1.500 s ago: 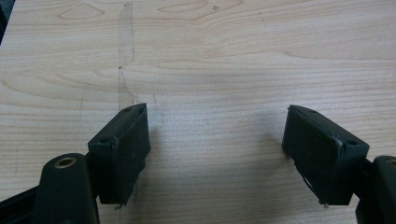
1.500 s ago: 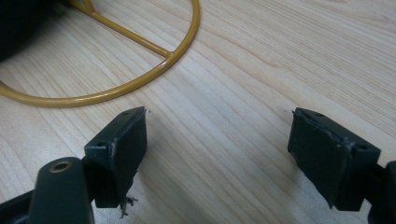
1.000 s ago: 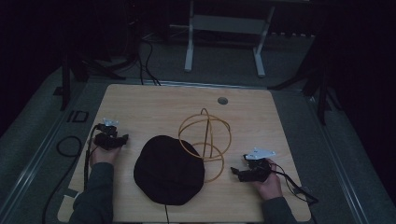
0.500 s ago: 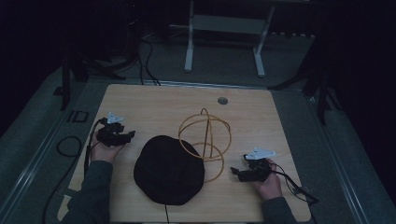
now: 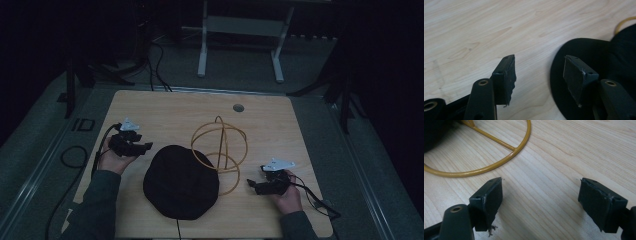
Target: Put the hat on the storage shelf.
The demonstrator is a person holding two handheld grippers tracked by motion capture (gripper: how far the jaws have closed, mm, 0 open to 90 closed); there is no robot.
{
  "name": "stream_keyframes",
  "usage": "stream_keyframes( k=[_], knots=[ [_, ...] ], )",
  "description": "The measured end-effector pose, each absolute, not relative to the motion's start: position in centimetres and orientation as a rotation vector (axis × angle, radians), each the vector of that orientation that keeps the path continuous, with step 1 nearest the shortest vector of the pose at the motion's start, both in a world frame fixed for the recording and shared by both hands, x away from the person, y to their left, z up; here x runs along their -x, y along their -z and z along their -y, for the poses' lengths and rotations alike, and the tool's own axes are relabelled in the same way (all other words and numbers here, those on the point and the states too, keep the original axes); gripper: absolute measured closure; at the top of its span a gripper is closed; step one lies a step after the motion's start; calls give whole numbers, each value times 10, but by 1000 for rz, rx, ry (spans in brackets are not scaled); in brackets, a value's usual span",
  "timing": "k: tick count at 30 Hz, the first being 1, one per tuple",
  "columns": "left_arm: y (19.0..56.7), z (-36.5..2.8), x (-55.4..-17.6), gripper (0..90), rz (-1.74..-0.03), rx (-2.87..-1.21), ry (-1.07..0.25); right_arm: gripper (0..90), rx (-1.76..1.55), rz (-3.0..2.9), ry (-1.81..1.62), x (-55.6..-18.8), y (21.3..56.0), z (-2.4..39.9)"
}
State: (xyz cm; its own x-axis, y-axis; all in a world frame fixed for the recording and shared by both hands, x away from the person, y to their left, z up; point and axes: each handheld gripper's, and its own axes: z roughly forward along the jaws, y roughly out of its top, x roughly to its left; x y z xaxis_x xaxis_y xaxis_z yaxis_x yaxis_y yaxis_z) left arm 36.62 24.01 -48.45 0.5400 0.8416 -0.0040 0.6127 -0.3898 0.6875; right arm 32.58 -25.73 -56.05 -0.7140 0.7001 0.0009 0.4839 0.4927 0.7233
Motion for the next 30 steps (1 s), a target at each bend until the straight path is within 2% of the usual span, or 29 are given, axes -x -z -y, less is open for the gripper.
stream_keyframes(
  k=[12,30],
  knots=[
    [478,-228,-356,366,-1068,-2172,-398,193,-999,-2448,-1047,-326,561,257],
    [462,-196,-341,346,-867,-2224,-321,193,-1000,-2447,-1048,-326,561,257]
  ],
)
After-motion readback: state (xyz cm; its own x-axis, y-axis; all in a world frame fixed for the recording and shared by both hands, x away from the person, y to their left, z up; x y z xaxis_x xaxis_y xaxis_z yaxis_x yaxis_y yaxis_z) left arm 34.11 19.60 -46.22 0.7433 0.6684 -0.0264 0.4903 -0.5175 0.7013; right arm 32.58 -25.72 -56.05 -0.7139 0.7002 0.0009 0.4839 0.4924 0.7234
